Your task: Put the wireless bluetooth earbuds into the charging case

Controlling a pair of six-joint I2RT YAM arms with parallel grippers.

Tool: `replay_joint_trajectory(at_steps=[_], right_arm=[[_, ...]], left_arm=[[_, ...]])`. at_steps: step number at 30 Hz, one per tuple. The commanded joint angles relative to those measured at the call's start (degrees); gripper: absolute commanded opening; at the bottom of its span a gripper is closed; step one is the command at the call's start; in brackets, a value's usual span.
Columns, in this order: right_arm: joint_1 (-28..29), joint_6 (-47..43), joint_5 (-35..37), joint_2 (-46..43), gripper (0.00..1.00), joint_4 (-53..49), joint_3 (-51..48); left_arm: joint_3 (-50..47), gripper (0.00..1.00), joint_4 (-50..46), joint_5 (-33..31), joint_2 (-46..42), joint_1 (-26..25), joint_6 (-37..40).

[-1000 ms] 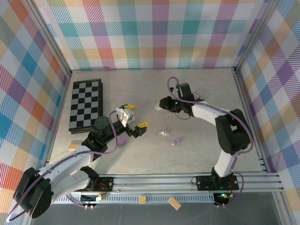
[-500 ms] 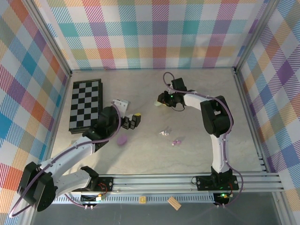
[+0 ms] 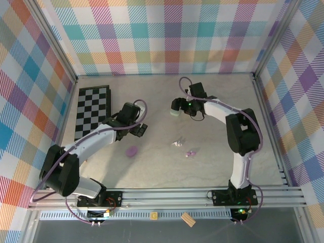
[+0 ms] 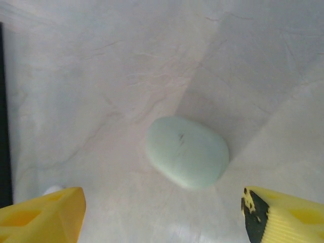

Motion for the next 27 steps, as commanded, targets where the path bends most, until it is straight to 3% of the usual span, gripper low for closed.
replay_joint_trajectory(at_steps=[1,9,13,16,19,26,27], right_arm=[[-0.47,-2.03,-0.43,-6.35,0.82,-0.79,-4.46],[-0.47,-2.22,0.64,-14.83,0.82,-0.61,-12.77],[-0.47,-2.16,0.86,-15.94,0.82,-0.5,-14.38],[-0.47,-1.57,0.85,-16.73,0.82,0.22,-16.17],[-0.49,-1.3,1.29,-17.43,0.82,0.6,-17.61],[-0.47,-2.42,1.45,-18.69,0.82,-0.15,-18.24],[-0.53,-2.55,1.52,-18.78,0.82,-0.28,-18.26]], left_arm=[[4.29,1.0,-6.31,-1.42,4.7,1.36,5.84],[13.25,0.98,-14.34,8.03,16.41,2.85,9.56],[15.79,0.87,-15.73,12.84,20.43,4.38,11.26],[17.15,0.83,-16.94,14.03,22.56,5.16,12.19],[17.52,0.68,-17.07,14.85,23.8,5.35,12.48],[16.18,0.66,-13.49,13.94,26.35,5.35,12.48],[16.09,0.6,-13.21,14.03,26.5,5.35,12.48]])
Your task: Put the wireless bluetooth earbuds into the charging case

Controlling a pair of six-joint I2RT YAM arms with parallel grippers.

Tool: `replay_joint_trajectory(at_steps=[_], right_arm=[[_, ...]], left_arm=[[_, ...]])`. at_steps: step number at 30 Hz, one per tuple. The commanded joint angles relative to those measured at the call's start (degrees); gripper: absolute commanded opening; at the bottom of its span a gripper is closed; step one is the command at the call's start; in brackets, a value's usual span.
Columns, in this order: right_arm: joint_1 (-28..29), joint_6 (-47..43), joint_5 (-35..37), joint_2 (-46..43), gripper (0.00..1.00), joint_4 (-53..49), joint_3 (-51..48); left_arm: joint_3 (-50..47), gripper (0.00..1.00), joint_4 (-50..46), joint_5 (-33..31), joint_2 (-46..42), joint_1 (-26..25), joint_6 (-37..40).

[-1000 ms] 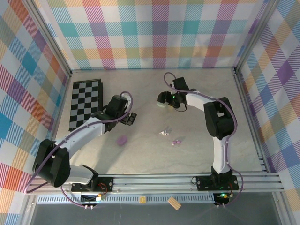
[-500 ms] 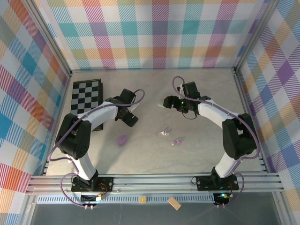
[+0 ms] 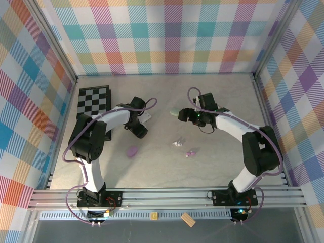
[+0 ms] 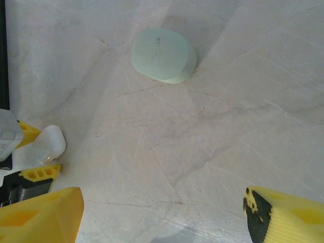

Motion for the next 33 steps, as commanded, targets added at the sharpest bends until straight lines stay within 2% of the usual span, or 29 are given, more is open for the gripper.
replay_joint_trajectory(at_steps=[1,8,20,24,29,33], right_arm=[[-0.2,-1.57,0.4,-2.15,0.82,-0.44,-0.77],[-0.25,-0.5,-1.8,-4.87,0.82,0.03,-2.54],[-0.21,-3.39,-14.71,-12.19,0.83,-0.27,-5.02],[-0.2,-2.27,-19.09,-11.17,0.82,1.07,-4.54],[-0.05,0.97,-28.84,-7.53,0.79,5.15,-3.46],[0.88,2.61,-31.32,-5.61,0.76,5.8,-1.59]], left_arm=[[0.0,0.56,0.78,0.13,1.42,0.19,0.7],[-2.54,0.42,3.53,0.89,-1.61,-0.05,0.84],[-12.75,0.42,17.54,7.79,-15.8,-2.96,3.18],[-15.16,0.43,21.1,11.03,-19.2,-4.62,4.89],[-17.08,0.43,24.06,15.07,-23.05,-7.16,5.05],[-18.46,0.43,26.17,19.22,-25.68,-8.57,4.42]])
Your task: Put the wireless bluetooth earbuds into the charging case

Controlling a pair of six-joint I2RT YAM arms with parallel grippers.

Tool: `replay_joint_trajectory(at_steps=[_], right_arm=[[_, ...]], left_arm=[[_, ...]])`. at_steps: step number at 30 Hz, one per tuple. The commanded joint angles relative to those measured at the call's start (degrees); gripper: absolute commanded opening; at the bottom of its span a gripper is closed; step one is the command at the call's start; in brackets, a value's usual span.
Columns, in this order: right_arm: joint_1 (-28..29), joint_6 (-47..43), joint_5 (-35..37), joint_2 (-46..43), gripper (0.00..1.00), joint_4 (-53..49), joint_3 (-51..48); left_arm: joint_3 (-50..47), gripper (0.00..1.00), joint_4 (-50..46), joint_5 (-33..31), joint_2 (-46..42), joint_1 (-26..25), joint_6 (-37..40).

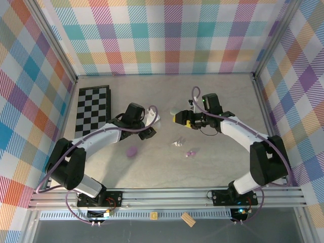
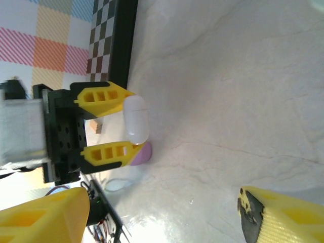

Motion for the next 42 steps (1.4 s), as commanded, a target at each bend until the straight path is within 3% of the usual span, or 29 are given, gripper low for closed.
replay_joint_trajectory(at_steps=[1,15,29,32,37,42], right_arm=[[0.98,1.98,-5.51,1.62,0.75,2.11,3.07],[7.21,7.91,-6.52,9.0,0.65,0.68,10.01],[7.88,5.98,-5.64,10.12,0.25,-0.97,10.0],[7.78,4.64,-4.67,8.46,0.23,-0.32,9.14],[6.5,-0.61,-0.47,3.46,0.23,0.58,6.98],[3.56,-5.26,0.18,-5.01,0.23,7.45,1.49]], left_arm=[[-1.24,0.43,3.93,5.55,-3.2,-1.17,0.04],[-0.71,0.43,3.65,6.13,-4.29,-3.12,0.18],[-0.33,0.44,4.29,5.8,-4.13,-3.51,-1.1],[-0.91,0.51,5.56,5.92,-4.56,-3.52,-2.53],[-4.73,0.77,12.91,7.55,-8.67,-3.47,-8.36],[-10.67,0.85,25.81,13.94,-14.47,-0.81,-18.84]])
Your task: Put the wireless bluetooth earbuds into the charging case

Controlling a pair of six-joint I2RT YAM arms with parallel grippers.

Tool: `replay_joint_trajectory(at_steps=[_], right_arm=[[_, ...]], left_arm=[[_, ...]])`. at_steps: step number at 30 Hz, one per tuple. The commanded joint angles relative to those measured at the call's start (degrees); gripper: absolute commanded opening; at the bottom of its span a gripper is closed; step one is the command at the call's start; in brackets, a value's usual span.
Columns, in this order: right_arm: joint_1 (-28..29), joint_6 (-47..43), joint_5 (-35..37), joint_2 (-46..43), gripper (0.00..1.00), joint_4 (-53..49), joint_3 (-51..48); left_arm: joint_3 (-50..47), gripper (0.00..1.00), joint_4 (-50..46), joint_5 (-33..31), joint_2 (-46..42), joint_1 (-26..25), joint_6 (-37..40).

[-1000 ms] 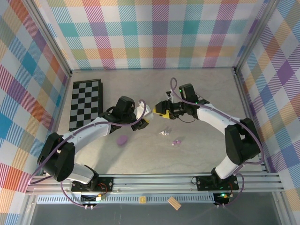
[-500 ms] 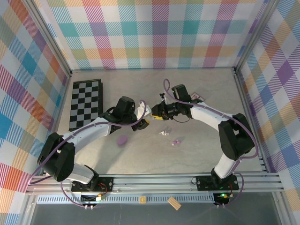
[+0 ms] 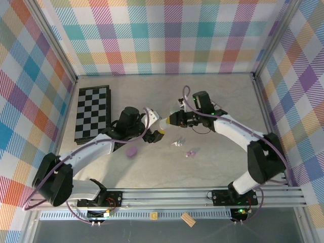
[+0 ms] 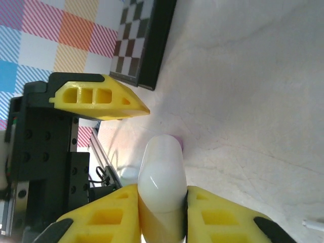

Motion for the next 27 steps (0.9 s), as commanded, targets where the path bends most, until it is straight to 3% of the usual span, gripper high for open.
replay_joint_trajectory(at_steps=[1,6,12,17,27], right_arm=[[-2.23,-5.86,0.12,-6.64,0.23,6.89,-3.0],[-4.22,-8.67,-4.02,-15.89,0.23,15.0,-7.81],[-4.2,-9.61,-9.4,-22.48,0.23,22.0,-9.61],[-3.85,-6.57,-13.07,-23.46,0.21,27.67,-9.61],[-0.17,-13.02,-15.86,-23.1,0.2,22.12,-6.07]], left_arm=[[-3.62,0.88,14.51,8.15,-3.81,2.32,-10.67],[-6.77,0.98,30.55,17.64,-4.74,4.69,-23.74],[-3.92,0.97,33.6,24.53,-6.43,3.03,-29.54],[-2.81,0.86,41.27,29.72,-4.39,1.63,-35.29],[0.23,0.51,50.2,34.32,0.94,-1.15,-40.65]])
